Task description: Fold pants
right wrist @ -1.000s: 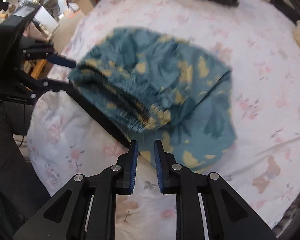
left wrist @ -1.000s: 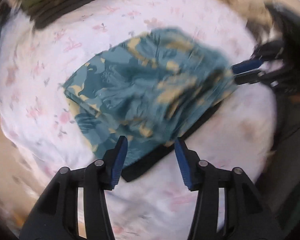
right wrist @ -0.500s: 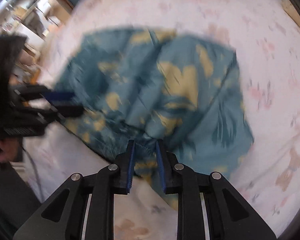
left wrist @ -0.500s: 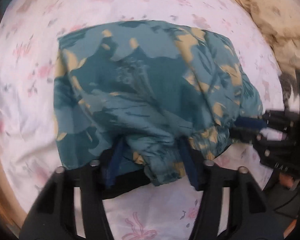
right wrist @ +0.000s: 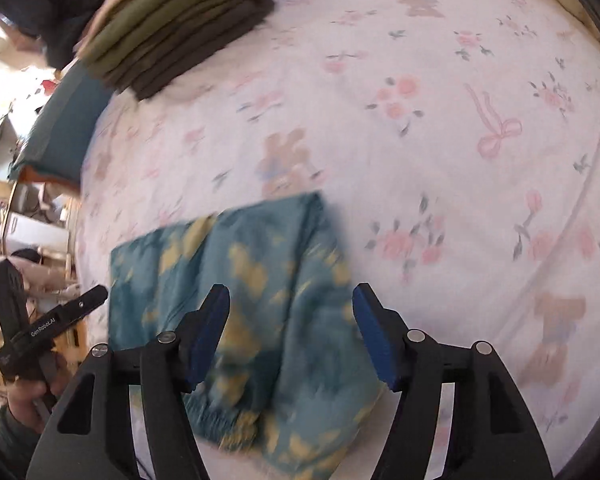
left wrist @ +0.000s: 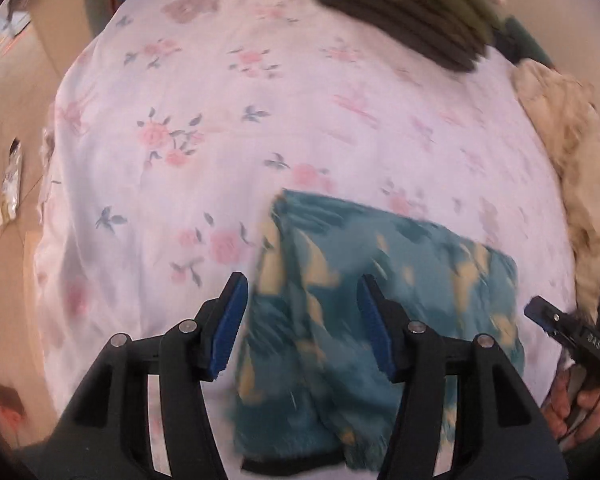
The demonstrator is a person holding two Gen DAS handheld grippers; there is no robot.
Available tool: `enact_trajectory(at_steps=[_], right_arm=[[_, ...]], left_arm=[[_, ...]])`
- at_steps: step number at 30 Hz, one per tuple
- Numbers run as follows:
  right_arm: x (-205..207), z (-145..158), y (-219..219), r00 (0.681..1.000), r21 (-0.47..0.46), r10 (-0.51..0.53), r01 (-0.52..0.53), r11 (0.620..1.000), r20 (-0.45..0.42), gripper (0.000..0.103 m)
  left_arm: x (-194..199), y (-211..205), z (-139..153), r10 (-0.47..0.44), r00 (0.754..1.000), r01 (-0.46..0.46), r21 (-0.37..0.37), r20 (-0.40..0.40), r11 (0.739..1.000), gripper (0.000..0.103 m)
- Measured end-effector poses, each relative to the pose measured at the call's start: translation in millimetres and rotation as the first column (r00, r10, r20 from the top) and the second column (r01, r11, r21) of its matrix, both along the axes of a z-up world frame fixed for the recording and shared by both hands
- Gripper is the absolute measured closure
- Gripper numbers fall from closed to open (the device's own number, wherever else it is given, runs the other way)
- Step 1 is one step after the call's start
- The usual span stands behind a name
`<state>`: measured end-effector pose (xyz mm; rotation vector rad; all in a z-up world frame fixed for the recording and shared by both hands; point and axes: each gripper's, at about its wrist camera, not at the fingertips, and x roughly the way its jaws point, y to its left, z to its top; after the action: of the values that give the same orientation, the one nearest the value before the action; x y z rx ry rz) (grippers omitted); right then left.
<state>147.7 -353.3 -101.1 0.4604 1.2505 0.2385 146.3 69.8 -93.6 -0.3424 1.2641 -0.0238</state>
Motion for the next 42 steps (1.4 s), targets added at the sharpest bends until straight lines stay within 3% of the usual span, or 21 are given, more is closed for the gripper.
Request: enact_trajectory(at_steps=[3, 5, 7, 9, 12, 17, 19, 21, 23, 24, 25, 27, 31, 35, 36, 37, 39, 41, 42], right_arm=[[12, -9, -1, 1.0, 0.024, -0.017, 0.017, 1.0, 0.0, 0.056], [14, -15, 9, 1.0, -0.011, 0.006, -0.006, 1.0, 0.013, 0.068], [16, -19, 15, 0.999, -0.019, 0.035, -0.035, 0.999, 0.012, 0.088], [15, -17, 19, 0.998, -0.071, 0.063, -0.061, 0.996, 0.025, 0.103], [14, -7, 4, 0.998, -0.116, 0.036, -0.03, 0.993, 0.055, 0.103], [19, -13, -4, 1.0, -0.108, 0.012, -0.01, 0.994, 0.022, 0.103], [20, -5, -8, 1.0, -0.1, -0.006, 0.008, 0.995, 0.021, 0.097], [25, 3, -11, 1.0, -0.049, 0.013, -0.013, 0.999, 0.014, 0.093], [31, 9, -10, 0.999, -0.022, 0.033, -0.033, 0.999, 0.02, 0.07], [34, 12, -11, 0.999, -0.006, 0.031, -0.031, 1.0, 0.035, 0.048], [37, 12, -12, 0.999, 0.019, 0.025, -0.026, 0.999, 0.047, 0.037], [45, 5, -11, 0.999, 0.065, 0.045, -0.046, 0.997, 0.021, 0.036], [58, -13, 3, 0.99, 0.003, 0.143, -0.143, 0.99, -0.01, 0.037], [63, -30, 13, 0.979, -0.002, 0.197, -0.197, 0.98, -0.051, 0.038], [64, -30, 16, 0.976, -0.009, 0.214, -0.215, 0.977, -0.041, 0.043], [65, -30, 19, 0.97, -0.009, 0.239, -0.24, 0.971, -0.032, 0.062], [66, -27, 29, 0.951, -0.011, 0.307, -0.307, 0.951, -0.028, 0.091], [65, -15, 38, 0.925, -0.053, 0.381, -0.379, 0.924, 0.016, 0.095], [66, -6, 41, 0.907, -0.069, 0.418, -0.415, 0.907, 0.04, 0.095]], left_arm=[[10, -1, -7, 0.006, 1.0, -0.006, -0.025, 0.003, 1.0, 0.056], [14, -3, -8, -0.023, 1.0, 0.023, -0.02, 0.011, 1.0, 0.072], [17, -9, -8, -0.053, 0.999, 0.053, 0.001, 0.009, 0.999, 0.096], [20, -15, -6, -0.079, 0.997, 0.079, 0.03, 0.003, 0.996, 0.101], [18, -8, 1, -0.056, 0.998, 0.055, 0.075, 0.003, 0.996, 0.102], [18, -1, -1, -0.014, 1.0, 0.015, 0.019, -0.01, 1.0, 0.095], [17, 6, 3, 0.033, 0.999, -0.032, 0.026, -0.041, 0.999, 0.054], [15, 11, 11, 0.057, 0.998, -0.057, 0.018, -0.014, 0.998, 0.037], [18, 14, 20, 0.049, 0.998, -0.051, 0.047, 0.03, 0.998, 0.037], [22, 13, 21, 0.027, 0.999, -0.03, 0.066, 0.034, 0.997, 0.037], [28, 13, 19, 0.004, 1.0, -0.006, 0.072, 0.028, 0.997, 0.036], [38, 13, 13, -0.023, 1.0, 0.023, 0.053, -0.004, 0.998, 0.036], [58, 11, -4, -0.08, 0.995, 0.081, 0.023, -0.057, 0.996, 0.037], [66, -12, -13, -0.238, 0.967, 0.248, 0.124, -0.088, 0.961, 0.038], [67, -18, -14, -0.277, 0.957, 0.285, 0.104, -0.088, 0.953, 0.041], [68, -21, -13, -0.302, 0.95, 0.308, 0.076, -0.083, 0.948, 0.063], [72, -28, -13, -0.358, 0.929, 0.364, 0.058, -0.097, 0.93, 0.1], [74, -31, -3, -0.373, 0.926, 0.377, 0.106, -0.053, 0.92, 0.102], [76, -30, 12, -0.358, 0.934, 0.352, 0.136, 0.021, 0.926, 0.102]])
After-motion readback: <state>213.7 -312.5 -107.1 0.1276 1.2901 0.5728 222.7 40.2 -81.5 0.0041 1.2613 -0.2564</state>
